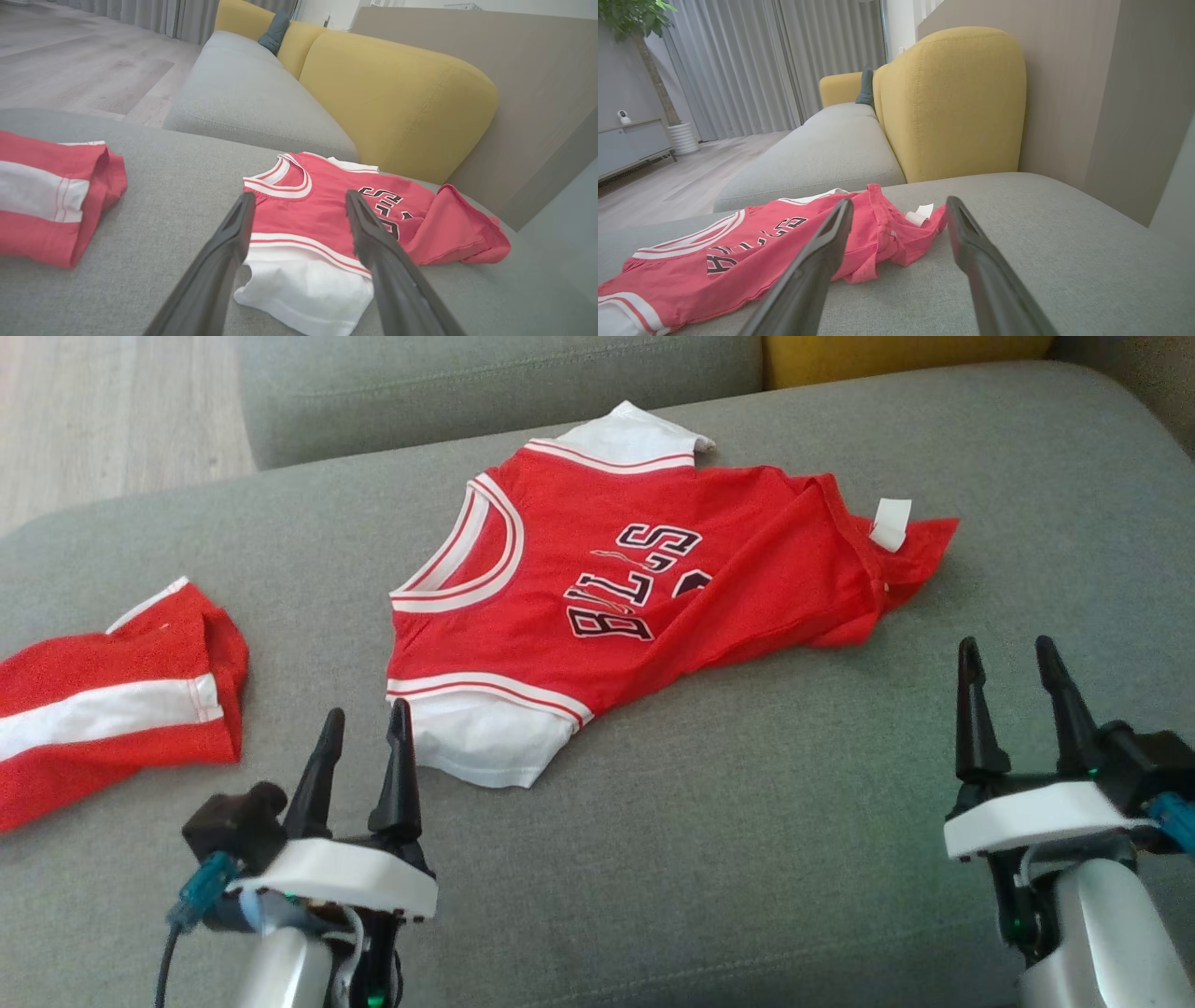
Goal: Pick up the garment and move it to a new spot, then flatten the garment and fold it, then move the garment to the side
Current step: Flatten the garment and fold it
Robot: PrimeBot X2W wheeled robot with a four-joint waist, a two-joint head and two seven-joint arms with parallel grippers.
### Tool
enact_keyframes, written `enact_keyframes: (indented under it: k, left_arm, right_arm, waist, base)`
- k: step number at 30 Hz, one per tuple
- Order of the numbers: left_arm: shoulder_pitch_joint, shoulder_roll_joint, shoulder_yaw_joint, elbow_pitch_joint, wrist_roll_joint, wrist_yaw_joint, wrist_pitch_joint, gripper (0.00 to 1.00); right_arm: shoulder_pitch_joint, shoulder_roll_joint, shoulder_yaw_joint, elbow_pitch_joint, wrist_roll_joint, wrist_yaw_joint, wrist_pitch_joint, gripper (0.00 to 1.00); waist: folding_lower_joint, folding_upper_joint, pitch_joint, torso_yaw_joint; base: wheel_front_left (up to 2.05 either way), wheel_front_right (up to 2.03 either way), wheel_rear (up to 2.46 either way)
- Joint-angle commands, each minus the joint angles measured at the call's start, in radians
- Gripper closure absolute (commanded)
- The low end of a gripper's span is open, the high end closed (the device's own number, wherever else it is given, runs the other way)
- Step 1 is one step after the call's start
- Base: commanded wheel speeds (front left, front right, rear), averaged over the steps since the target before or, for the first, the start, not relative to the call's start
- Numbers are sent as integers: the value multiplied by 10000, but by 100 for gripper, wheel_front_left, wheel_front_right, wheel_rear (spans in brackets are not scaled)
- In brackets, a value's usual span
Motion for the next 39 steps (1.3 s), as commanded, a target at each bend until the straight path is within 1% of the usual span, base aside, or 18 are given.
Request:
enact_keyframes:
  k: [1,4,5,9,15,20,23,28,29,30,31,35,39]
  left_arm:
    - [-463,41,259,-172,7,-33,-124,0]
    - [-576,41,170,110,29,7,-124,0]
    - [-760,41,116,486,105,90,-124,0]
    - [-1269,41,-115,1678,300,165,-82,0]
    - [-2191,51,-227,3328,339,300,373,0]
    - [-2864,227,-312,4600,548,512,555,0]
    - [-3080,231,-338,5111,500,462,651,0]
    - [-3348,221,-509,5657,431,109,664,0]
    - [-3393,215,-536,5740,411,57,648,58]
    - [-3436,208,-553,5807,390,21,611,89]
    - [-3477,201,-573,5874,375,-3,580,100]
    - [-3630,176,-624,5979,287,-142,417,100]
    - [-3676,149,-445,5543,42,-288,95,100]
  right_arm:
    - [-211,68,133,-503,-80,-7,53,0]
    - [-211,84,74,-653,-107,-7,111,0]
    - [-209,97,47,-764,-139,-7,166,0]
    - [-199,116,66,-893,-198,-7,225,0]
    - [-202,132,117,-975,-264,-7,270,0]
    - [-281,139,179,-1021,-312,-7,281,0]
    - [-310,141,198,-1019,-320,-7,279,0]
    - [-349,143,167,-962,-319,-7,290,0]
    - [-353,143,154,-948,-330,-7,293,0]
    - [-359,143,138,-930,-344,-7,300,0]
    - [-367,143,119,-909,-358,-7,306,0]
    - [-466,144,71,-835,-449,-7,378,0]
    - [-775,144,103,-660,-596,-7,594,0]
  waist:
    - [0,0,94,-17]
    - [0,0,185,-26]
    - [0,0,288,-46]
    - [0,0,443,-72]
    - [0,0,602,-128]
    - [0,0,731,-260]
    - [0,0,788,-314]
    - [0,0,868,-324]
    - [0,0,873,-308]
    - [0,0,871,-290]
    - [0,0,867,-268]
    - [0,0,837,-110]
    - [0,0,807,111]
  base:
    - [0,0,0]
    - [0,0,0]
    - [0,0,0]
    - [0,0,0]
    - [0,0,0]
    - [0,0,0]
    - [0,0,0]
    - [0,0,0]
    - [0,0,0]
    - [0,0,0]
    - [0,0,0]
    - [0,0,0]
    - [0,0,0]
